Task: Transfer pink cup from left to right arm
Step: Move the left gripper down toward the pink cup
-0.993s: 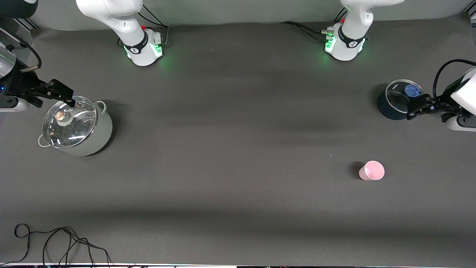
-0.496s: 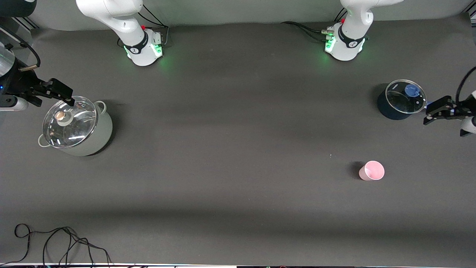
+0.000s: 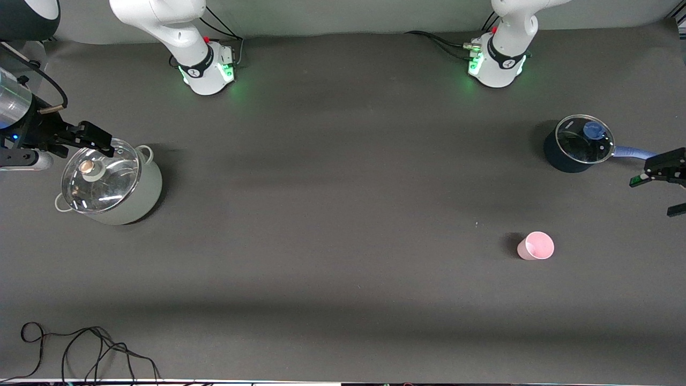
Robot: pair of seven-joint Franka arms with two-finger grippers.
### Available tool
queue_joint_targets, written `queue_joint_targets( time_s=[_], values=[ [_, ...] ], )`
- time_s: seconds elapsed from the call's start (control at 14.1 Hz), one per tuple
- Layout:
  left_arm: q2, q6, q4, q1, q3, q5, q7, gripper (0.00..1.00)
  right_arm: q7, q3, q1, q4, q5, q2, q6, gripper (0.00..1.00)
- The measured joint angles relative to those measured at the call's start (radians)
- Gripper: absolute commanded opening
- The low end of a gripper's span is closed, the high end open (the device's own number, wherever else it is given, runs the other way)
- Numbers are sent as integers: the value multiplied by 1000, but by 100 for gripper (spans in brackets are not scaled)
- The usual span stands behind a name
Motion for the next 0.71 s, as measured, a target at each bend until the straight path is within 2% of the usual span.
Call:
queue_joint_targets(
  time_s=[0.5,0.71],
  values=[
    [174,5,-2,165,0,-247,452,100,0,0,0,1,0,3,-2,100],
    [279,5,-3,193,0,-363,632,100,0,0,0,1,0,4,-2,100]
  ],
)
